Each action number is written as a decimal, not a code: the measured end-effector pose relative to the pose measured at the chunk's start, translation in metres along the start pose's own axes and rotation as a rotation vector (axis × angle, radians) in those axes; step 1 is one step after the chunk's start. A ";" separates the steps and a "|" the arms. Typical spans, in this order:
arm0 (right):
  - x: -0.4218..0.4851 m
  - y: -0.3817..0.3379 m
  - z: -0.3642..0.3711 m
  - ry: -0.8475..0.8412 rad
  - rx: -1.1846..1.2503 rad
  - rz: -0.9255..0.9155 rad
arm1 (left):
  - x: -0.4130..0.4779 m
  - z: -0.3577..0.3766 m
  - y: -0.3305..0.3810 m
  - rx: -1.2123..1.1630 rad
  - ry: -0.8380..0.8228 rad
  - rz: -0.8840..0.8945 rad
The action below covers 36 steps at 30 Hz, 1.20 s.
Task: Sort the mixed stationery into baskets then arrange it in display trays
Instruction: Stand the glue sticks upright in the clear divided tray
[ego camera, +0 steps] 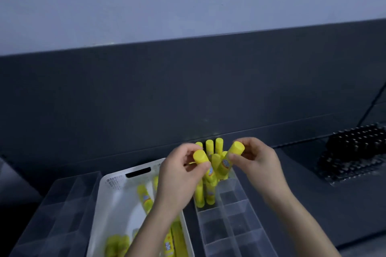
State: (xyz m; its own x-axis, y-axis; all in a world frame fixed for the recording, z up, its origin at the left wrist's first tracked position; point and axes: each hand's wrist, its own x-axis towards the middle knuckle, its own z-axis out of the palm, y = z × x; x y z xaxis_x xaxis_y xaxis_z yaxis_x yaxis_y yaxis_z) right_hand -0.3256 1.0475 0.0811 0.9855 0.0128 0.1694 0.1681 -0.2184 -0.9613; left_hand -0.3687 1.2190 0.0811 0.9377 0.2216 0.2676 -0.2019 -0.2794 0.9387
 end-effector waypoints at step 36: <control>0.021 0.059 -0.011 -0.269 -0.520 -0.194 | 0.017 0.054 -0.054 0.761 -0.145 0.178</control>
State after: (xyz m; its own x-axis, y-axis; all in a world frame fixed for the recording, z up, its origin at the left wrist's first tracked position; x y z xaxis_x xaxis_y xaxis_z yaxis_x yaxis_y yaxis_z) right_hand -0.2958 1.0247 0.0306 0.9212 0.3308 0.2049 0.3778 -0.6340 -0.6747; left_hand -0.3266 1.1878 0.0237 0.9476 0.0047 0.3194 -0.1521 -0.8726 0.4641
